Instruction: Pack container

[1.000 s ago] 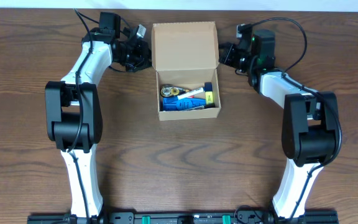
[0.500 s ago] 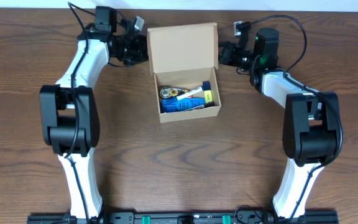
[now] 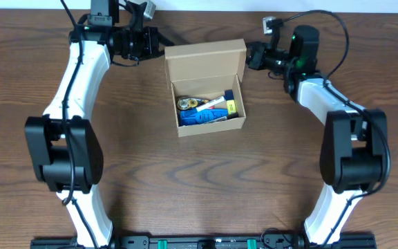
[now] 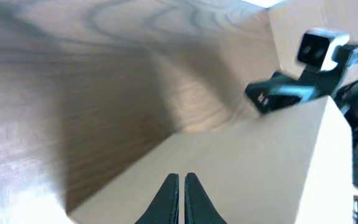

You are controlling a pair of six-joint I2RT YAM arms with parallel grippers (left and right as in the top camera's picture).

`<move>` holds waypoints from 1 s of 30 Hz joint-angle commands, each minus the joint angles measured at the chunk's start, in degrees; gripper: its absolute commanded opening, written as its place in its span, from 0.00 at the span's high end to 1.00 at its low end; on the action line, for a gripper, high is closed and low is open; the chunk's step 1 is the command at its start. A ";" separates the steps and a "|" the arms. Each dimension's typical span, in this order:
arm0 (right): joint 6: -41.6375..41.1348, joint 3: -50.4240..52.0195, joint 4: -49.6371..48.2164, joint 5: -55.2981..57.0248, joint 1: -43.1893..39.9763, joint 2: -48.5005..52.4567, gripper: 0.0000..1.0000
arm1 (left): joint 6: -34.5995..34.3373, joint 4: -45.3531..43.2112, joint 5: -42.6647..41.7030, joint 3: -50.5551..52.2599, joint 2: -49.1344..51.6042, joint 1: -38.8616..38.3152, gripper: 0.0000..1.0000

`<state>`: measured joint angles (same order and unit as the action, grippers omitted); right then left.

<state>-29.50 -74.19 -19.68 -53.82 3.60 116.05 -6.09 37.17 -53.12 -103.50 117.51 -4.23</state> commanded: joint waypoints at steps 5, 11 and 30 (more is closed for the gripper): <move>5.33 -0.11 6.88 -3.85 -0.35 -5.33 0.98 | 8.41 8.90 -0.59 -0.55 -3.69 0.02 0.94; 13.49 -0.11 20.35 -2.95 0.20 -9.33 0.99 | 15.04 18.73 -0.44 -0.55 -4.07 0.02 0.94; 27.50 0.13 60.81 26.71 7.93 -27.02 0.99 | 27.91 36.04 10.51 -0.55 -7.69 -5.75 0.94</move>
<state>-3.97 -74.22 38.70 -33.04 9.93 88.42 19.97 72.42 -48.53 -103.53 111.70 -7.29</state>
